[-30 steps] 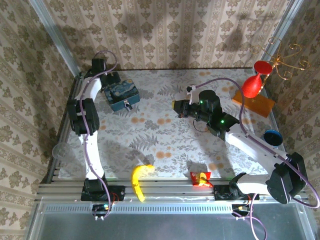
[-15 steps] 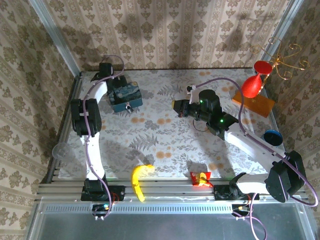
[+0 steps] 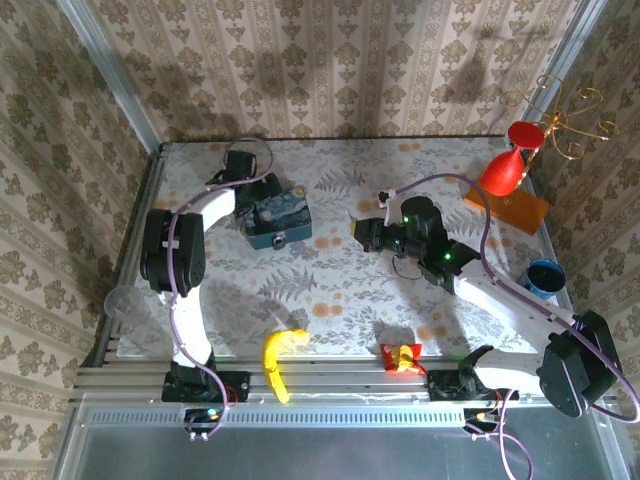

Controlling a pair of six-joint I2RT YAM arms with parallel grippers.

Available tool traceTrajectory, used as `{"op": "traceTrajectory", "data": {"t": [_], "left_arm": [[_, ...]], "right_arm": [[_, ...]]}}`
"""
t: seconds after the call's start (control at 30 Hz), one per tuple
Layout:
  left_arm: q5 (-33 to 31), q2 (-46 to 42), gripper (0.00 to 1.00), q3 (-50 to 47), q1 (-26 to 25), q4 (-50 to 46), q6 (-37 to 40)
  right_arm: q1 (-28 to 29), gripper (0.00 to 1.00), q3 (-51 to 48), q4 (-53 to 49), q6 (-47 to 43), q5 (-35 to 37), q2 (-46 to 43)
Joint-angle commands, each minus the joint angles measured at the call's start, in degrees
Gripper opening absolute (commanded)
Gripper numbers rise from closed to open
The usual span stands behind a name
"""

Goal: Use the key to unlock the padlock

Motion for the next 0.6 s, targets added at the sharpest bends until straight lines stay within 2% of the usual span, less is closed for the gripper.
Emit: {"op": "traceTrajectory", "data": {"t": [0.0, 0.23, 0.4, 0.57], "left_arm": [[-0.2, -1.6, 1.00, -1.8, -2.6, 1.2, -4.3], [-4.1, -5.6, 1.00, -8.7, -7.3, 7.4, -12.9], [-7.5, -12.5, 1.00, -12.6, -6.3, 7.1, -11.9], [-6.4, -23.3, 1.00, -20.0, -4.0, 7.1, -8.5]], "right_arm": [[-0.2, 0.00, -1.8, -1.2, 1.4, 0.5, -2.7], [-0.2, 0.00, -6.3, -1.7, 2.9, 1.9, -6.5], [-0.2, 0.00, -8.2, -3.9, 2.8, 2.6, -7.5], [0.7, 0.00, -9.6, -3.6, 2.8, 2.7, -6.6]]}}
